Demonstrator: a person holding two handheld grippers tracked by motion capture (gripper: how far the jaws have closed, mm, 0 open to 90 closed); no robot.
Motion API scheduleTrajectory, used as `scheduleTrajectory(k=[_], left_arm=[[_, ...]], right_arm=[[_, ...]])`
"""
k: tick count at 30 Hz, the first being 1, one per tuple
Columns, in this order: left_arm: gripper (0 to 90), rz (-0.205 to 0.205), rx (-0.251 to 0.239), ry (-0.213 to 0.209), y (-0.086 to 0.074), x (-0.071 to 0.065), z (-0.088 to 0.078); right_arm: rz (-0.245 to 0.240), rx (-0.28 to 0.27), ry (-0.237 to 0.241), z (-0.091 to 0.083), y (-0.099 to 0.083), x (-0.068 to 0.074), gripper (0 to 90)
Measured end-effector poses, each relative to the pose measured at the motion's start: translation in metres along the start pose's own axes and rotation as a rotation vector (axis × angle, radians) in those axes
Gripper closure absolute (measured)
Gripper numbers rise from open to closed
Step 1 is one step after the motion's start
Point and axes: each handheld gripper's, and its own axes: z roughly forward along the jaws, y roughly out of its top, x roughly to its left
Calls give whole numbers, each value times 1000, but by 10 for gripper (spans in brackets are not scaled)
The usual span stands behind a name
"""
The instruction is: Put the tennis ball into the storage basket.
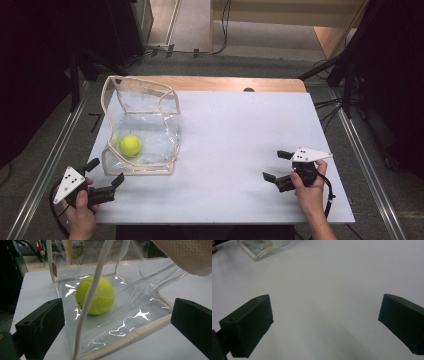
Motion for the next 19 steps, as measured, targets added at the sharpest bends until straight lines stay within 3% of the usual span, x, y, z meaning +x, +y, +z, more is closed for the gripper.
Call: scheduleTrajectory(k=[12, 19], left_arm=[[0, -4, -3, -3, 0, 0, 0], [0, -9, -3, 2, 0, 1, -1]], right_arm=[[60, -103, -76, -28, -27, -11, 0], [97, -97, -84, -28, -31, -15, 0]])
